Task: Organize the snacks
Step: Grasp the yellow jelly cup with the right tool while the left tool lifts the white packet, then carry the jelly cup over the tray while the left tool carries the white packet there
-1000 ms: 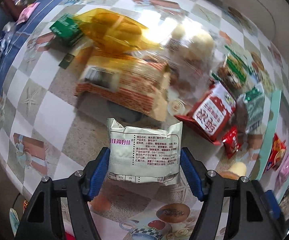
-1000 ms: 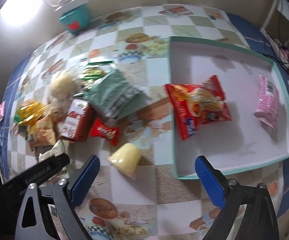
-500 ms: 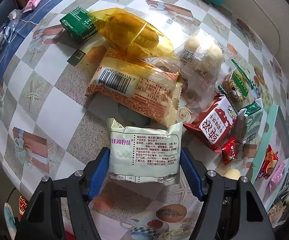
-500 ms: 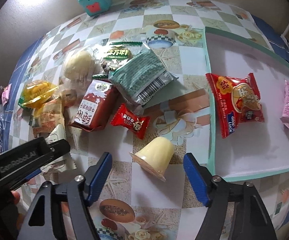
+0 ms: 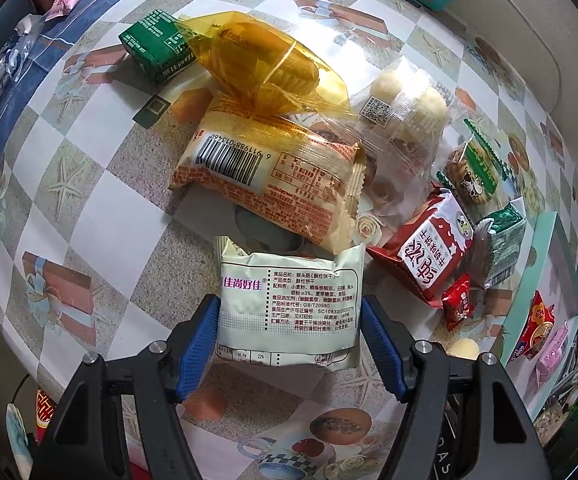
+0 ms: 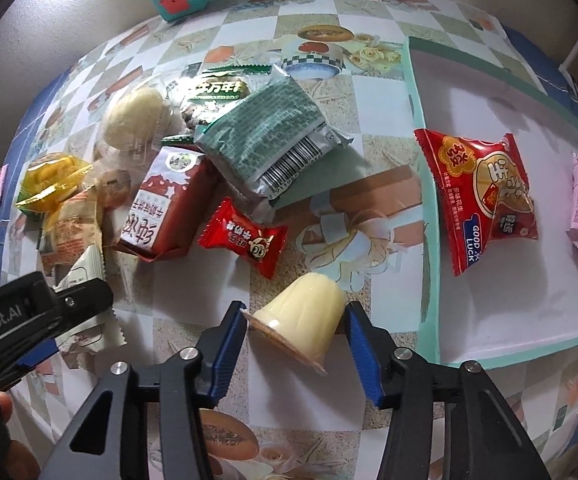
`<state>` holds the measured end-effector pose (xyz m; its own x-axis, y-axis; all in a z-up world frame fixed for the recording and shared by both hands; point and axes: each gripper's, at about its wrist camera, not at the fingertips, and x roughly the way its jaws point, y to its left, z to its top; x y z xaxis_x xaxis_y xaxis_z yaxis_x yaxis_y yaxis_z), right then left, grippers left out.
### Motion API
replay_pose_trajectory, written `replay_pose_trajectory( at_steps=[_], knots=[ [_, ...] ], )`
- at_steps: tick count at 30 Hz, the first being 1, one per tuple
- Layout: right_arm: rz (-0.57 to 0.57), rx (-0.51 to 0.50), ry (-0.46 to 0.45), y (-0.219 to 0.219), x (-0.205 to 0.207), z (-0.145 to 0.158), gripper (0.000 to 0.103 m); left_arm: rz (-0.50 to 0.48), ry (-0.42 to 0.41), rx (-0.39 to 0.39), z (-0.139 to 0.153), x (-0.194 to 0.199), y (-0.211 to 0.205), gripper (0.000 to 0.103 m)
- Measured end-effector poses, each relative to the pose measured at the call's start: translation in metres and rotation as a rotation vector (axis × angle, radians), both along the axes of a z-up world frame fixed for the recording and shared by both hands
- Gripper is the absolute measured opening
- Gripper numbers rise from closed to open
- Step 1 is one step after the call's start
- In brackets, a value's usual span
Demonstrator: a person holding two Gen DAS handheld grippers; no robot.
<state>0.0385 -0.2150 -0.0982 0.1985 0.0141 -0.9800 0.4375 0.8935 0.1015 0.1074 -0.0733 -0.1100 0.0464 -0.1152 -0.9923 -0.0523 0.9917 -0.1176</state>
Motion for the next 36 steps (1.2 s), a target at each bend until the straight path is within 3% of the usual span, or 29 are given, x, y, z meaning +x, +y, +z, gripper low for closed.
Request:
replay_pose_trajectory(
  at_steps=[11,25,36],
  knots=[
    [-0.001,-0.002,-0.006,0.001,-0.002,0.007,0.051,0.006,-0.004,-0.005,0.007,0.000,0.001,0.072],
    [-0.009,-0.024,-0.137,-0.004,-0.007,0.072,0.051,-0.017,-0.108,-0.043,0.051,-0.004,0.015,0.072],
    [-0.147,-0.044,-0.139,-0.052,-0.031,0.081,0.051,-0.101,-0.178,-0.028,0.072,-0.017,-0.005,0.072]
  ],
)
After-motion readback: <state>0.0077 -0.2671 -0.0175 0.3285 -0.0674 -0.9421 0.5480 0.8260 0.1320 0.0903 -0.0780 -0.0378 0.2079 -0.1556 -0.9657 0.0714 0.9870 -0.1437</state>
